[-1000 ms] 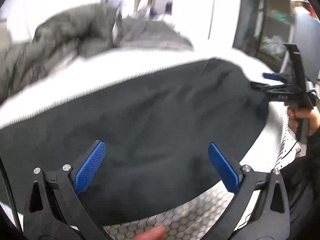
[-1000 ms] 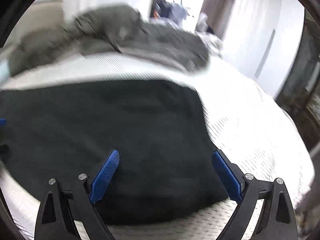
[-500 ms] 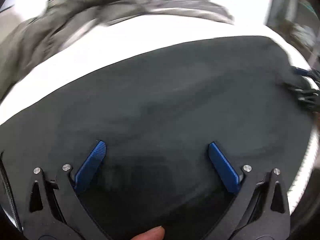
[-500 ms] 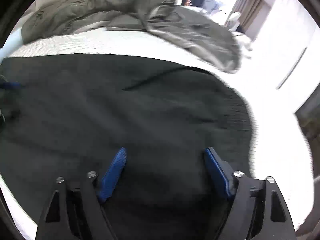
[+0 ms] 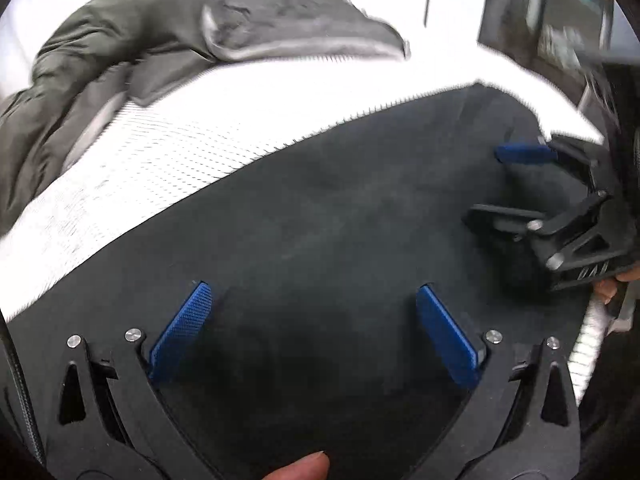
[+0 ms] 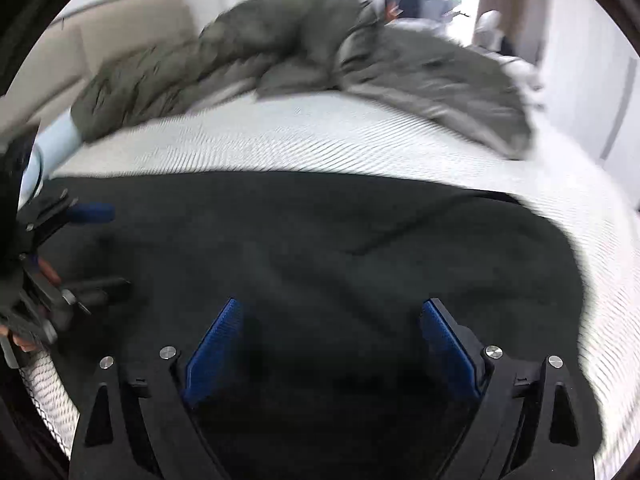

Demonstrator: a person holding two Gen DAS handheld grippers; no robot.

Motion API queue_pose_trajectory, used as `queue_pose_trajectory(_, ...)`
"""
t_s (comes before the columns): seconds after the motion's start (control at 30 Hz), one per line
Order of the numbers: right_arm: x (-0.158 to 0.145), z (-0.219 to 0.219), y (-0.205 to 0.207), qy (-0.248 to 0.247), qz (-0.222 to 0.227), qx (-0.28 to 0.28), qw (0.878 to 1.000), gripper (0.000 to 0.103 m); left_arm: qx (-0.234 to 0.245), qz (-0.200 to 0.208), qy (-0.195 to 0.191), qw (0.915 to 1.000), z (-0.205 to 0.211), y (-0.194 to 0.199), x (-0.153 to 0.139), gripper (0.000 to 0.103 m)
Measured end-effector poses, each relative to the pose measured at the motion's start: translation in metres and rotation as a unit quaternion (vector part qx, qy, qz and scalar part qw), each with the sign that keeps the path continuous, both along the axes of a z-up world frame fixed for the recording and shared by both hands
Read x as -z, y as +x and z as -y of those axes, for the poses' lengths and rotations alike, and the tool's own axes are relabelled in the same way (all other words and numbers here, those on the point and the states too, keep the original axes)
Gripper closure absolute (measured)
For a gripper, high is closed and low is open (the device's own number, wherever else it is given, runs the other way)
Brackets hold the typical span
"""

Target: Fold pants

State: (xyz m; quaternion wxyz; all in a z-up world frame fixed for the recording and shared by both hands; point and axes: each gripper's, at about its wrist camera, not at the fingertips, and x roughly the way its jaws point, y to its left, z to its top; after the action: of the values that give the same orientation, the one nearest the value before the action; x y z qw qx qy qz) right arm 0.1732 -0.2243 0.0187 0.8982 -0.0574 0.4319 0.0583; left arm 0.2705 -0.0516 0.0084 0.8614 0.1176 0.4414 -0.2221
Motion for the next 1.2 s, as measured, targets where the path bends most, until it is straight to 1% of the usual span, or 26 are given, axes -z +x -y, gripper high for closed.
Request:
queue_pose_trajectory(0.07,0.017,-0.009,0.032,-0.028,-0.031,-0.011,0.999,0.012,-0.009,-0.030,0.008,0.9995,0.003,0.008,0.014,0.000)
queue_pose_trajectory(0.1,0.024,-0.010,0.037,-0.033,-0.054,-0.025,0.998,0.014,-0.012,-0.044,-0.011,0.9989,-0.005,0.012,0.018,0.000)
queue_pose_trajectory(0.13,0.025,-0.008,0.037,-0.035,-0.056,-0.032,0.997,0.018,-0.013,-0.045,-0.020,0.9987,-0.011,0.013,0.018,0.000)
queue_pose_trajectory(0.17,0.022,0.000,0.031,-0.049,-0.051,-0.034,0.997,0.018,-0.019,-0.043,-0.018,0.9987,-0.017,0.015,0.016,0.000)
queue_pose_trajectory(0.2,0.017,0.016,0.028,-0.093,-0.037,-0.006,0.995,0.018,-0.028,-0.042,-0.014,0.9986,-0.024,0.017,0.016,0.000)
queue_pose_trajectory(0.27,0.019,0.048,0.032,-0.178,-0.014,0.067,0.982,0.018,-0.043,-0.049,-0.022,0.9976,-0.037,0.020,0.018,0.000)
queue_pose_trajectory(0.3,0.019,0.072,0.030,-0.223,-0.005,0.121,0.967,0.018,-0.049,-0.048,-0.024,0.9973,-0.040,0.021,0.019,0.000)
queue_pose_trajectory(0.33,0.019,0.090,0.029,-0.211,-0.010,0.147,0.966,0.013,-0.054,-0.049,-0.024,0.9970,-0.042,0.023,0.019,0.000)
queue_pose_trajectory(0.37,0.018,0.108,0.025,-0.137,-0.015,0.156,0.978,0.014,-0.056,-0.049,-0.025,0.9969,-0.043,0.023,0.019,0.000)
queue_pose_trajectory(0.4,0.018,0.120,0.026,-0.080,-0.018,0.167,0.982,0.014,-0.057,-0.047,-0.023,0.9970,-0.044,0.023,0.020,0.000)
queue_pose_trajectory(0.43,0.016,0.119,0.027,-0.073,-0.016,0.168,0.983,0.014,-0.062,-0.043,-0.017,0.9970,-0.043,0.022,0.017,0.000)
queue_pose_trajectory(0.47,0.012,0.116,0.026,-0.083,-0.011,0.166,0.983,0.014,-0.066,-0.038,-0.017,0.9969,-0.043,0.019,0.014,0.000)
queue_pose_trajectory(0.53,-0.005,0.094,0.018,-0.130,0.015,0.164,0.978,0.014,-0.073,-0.023,-0.022,0.9968,-0.049,0.020,0.007,0.001)
queue_pose_trajectory(0.6,-0.026,0.069,0.007,-0.138,0.052,0.166,0.975,0.014,-0.073,-0.002,-0.038,0.9966,-0.052,0.018,-0.009,0.001)
queue_pose_trajectory(0.67,-0.045,0.046,0.005,-0.105,0.080,0.146,0.981,0.014,-0.078,0.005,-0.043,0.9960,-0.051,0.025,-0.015,0.001)
queue_pose_trajectory(0.7,-0.050,0.027,0.008,-0.076,0.084,0.119,0.986,0.014,-0.080,0.004,-0.042,0.9959,-0.048,0.031,-0.015,0.001)
queue_pose_trajectory(0.73,-0.051,0.015,0.010,-0.066,0.083,0.101,0.989,0.014,-0.082,0.003,-0.043,0.9957,-0.047,0.039,-0.014,0.001)
queue_pose_trajectory(0.8,-0.042,-0.030,0.033,-0.047,0.065,0.041,0.996,0.014,-0.080,-0.004,-0.050,0.9955,-0.044,0.054,-0.007,0.001)
queue_pose_trajectory(0.9,-0.014,-0.074,0.072,-0.049,0.030,-0.019,0.998,0.014,-0.083,-0.029,-0.039,0.9953,-0.042,0.074,0.016,0.001)
queue_pose_trajectory(0.93,-0.003,-0.079,0.085,-0.056,0.015,-0.029,0.998,0.015,-0.085,-0.038,-0.038,0.9949,-0.043,0.079,0.022,0.001)
queue_pose_trajectory(0.97,0.013,-0.075,0.076,-0.061,-0.004,-0.034,0.998,0.017,-0.088,-0.041,-0.043,0.9944,-0.045,0.081,0.025,0.001)
queue_pose_trajectory(1.03,0.032,-0.061,0.090,-0.090,-0.033,-0.010,0.995,0.019,-0.083,-0.039,-0.049,0.9946,-0.047,0.084,0.025,0.001)
queue_pose_trajectory(1.07,0.033,-0.046,0.090,-0.113,-0.030,0.008,0.993,0.020,-0.082,-0.036,-0.050,0.9947,-0.049,0.086,0.025,0.001)
queue_pose_trajectory(1.13,0.032,-0.011,0.091,-0.148,-0.028,0.071,0.986,0.019,-0.082,-0.040,-0.057,0.9942,-0.051,0.088,0.028,0.001)
queue_pose_trajectory(1.17,0.027,0.013,0.090,-0.164,-0.023,0.113,0.980,0.026,-0.082,-0.037,-0.058,0.9943,-0.051,0.089,0.027,0.001)
queue_pose_trajectory(1.2,0.023,0.028,0.089,-0.141,-0.023,0.124,0.982,0.034,-0.084,-0.035,-0.055,0.9943,-0.051,0.090,0.027,0.001)
